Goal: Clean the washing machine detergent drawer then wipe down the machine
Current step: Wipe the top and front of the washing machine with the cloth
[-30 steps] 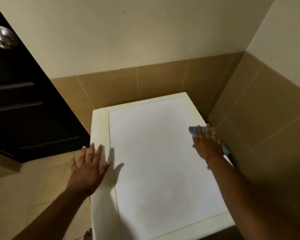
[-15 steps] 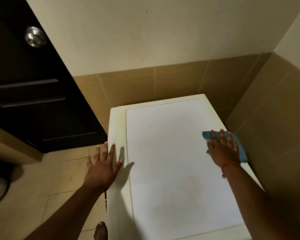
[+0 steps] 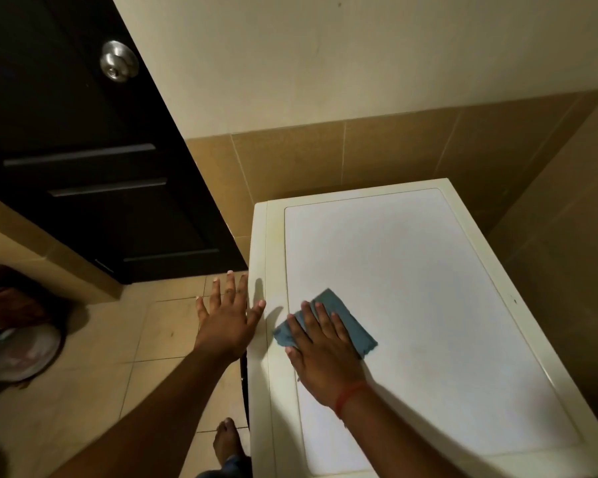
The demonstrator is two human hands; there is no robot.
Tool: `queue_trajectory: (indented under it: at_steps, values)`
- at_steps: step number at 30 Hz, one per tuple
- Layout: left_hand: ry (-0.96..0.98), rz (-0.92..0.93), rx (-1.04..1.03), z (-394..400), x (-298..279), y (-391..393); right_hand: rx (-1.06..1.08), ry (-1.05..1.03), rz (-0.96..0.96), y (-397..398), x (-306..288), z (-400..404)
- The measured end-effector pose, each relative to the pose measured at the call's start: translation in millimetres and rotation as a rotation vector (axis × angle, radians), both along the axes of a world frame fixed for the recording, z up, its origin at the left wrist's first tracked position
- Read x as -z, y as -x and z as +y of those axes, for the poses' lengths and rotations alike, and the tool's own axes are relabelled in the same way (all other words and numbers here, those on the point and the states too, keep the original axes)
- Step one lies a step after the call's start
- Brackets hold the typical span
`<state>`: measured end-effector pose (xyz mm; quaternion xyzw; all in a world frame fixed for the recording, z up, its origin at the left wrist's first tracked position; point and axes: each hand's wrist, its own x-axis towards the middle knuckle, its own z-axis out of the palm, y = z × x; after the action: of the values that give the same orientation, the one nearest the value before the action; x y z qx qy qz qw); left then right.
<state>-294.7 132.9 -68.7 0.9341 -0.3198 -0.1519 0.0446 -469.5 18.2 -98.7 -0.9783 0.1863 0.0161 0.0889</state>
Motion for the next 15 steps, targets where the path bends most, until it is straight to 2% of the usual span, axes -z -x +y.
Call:
queue_trajectory:
  at_steps: [4, 9, 11, 15]
  values:
    - [0.008, 0.023, -0.006, -5, -2, 1, 0.034, -0.012, 0.046, -41, -2, -2]
    - [0.029, -0.002, 0.027, -5, -5, -7, -0.104, -0.076, 0.003, 16, 2, 52]
    - [0.033, -0.002, 0.004, -2, -2, -15, -0.09, -0.078, 0.006, 24, 4, 63]
    - [-0.01, 0.01, -0.019, 11, 9, -21, -0.087, -0.018, -0.031, -35, 5, 49]
